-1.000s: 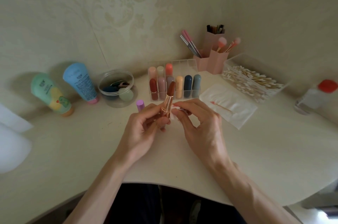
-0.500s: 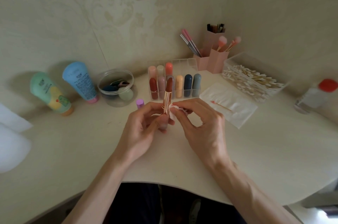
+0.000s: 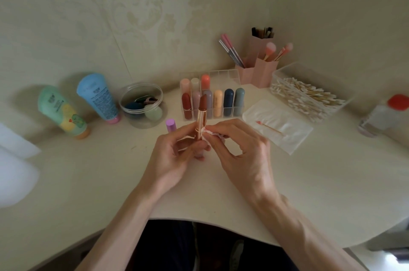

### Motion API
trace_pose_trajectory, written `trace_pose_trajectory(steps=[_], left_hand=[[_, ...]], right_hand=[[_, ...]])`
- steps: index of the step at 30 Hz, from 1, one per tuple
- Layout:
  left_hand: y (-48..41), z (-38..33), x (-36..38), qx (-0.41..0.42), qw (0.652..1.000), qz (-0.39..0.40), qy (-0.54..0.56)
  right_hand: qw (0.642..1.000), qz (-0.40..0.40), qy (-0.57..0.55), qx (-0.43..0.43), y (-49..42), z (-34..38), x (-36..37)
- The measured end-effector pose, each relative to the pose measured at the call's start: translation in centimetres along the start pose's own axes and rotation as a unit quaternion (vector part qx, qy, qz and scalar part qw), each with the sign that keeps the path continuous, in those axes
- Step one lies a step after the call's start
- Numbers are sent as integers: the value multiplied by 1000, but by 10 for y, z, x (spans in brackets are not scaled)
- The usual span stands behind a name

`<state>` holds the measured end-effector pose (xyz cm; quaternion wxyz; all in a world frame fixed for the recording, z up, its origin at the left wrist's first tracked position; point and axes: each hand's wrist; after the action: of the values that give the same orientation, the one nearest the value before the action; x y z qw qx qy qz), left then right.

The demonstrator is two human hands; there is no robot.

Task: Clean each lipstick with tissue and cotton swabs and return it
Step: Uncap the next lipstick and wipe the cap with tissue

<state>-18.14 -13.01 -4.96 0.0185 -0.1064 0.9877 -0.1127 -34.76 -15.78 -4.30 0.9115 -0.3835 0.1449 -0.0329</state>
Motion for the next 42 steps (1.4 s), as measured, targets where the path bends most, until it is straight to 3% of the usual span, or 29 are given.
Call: trace_pose_trajectory(steps=[3,13,24,34,42], left_hand=[[0,-1,1,-10,999,-22,22],[2,-1,-2,12,999,42,-20],[1,-1,0,-40,998,-19,52],[2,-4,-2,-22,999,35,-1],[1,-3,0,-41,999,-15,32]], right_hand=[[1000,-2,6,6,0,-1,0],[1000,1,5,29,-1,-2,0],[1000,8,18,10,0,-2,-1],[1000,-1,29,-3,0,-2,-2],[999,-2,31,-9,0,-2,-1]])
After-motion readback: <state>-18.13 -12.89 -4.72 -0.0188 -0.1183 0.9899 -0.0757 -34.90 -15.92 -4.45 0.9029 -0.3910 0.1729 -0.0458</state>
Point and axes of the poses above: each hand's wrist, its own y-axis away from the middle knuckle, its own x-axis out of the palm, z = x × y, and after that the axes turned 7 degrees about -z, right-handed
